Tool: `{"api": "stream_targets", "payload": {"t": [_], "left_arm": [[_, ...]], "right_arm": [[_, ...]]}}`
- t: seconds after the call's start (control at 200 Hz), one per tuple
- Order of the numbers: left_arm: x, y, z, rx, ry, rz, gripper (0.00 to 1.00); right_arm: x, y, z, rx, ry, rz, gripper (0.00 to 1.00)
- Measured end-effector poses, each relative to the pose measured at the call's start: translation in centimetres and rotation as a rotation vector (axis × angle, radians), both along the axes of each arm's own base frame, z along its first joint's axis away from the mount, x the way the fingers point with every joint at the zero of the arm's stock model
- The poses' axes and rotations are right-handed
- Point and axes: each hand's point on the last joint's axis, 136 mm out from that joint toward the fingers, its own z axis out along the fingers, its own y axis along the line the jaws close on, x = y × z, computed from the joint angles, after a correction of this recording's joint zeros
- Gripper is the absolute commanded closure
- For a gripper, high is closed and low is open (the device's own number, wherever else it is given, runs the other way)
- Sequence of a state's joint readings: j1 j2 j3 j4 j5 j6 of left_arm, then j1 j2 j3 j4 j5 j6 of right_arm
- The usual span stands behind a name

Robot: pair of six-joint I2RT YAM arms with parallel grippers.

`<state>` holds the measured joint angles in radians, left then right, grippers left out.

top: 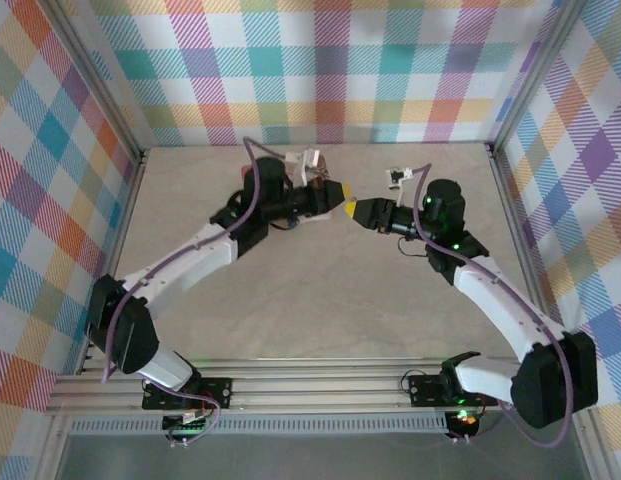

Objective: Unlock the padlock with the key

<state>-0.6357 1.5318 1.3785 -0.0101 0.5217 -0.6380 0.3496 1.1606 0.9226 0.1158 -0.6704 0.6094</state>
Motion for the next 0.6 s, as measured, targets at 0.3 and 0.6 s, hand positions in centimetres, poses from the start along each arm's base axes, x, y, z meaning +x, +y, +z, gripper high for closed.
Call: {"api": "stream_targets", "payload": {"t": [0.3, 0.6], "left_arm": [[-4.3, 2.5, 5.3, 0.264, -0.274, -0.38, 1.0], [-7.5, 2.8, 1.8, 0.287, -0.182, -0.579, 1.0]], "right_arm": [[-2.8, -1.6, 5.0, -0.002, -0.098, 0.193, 0.53], [-5.2, 0.7, 5.5, 0.013, -0.077, 0.395, 0.53]]}}
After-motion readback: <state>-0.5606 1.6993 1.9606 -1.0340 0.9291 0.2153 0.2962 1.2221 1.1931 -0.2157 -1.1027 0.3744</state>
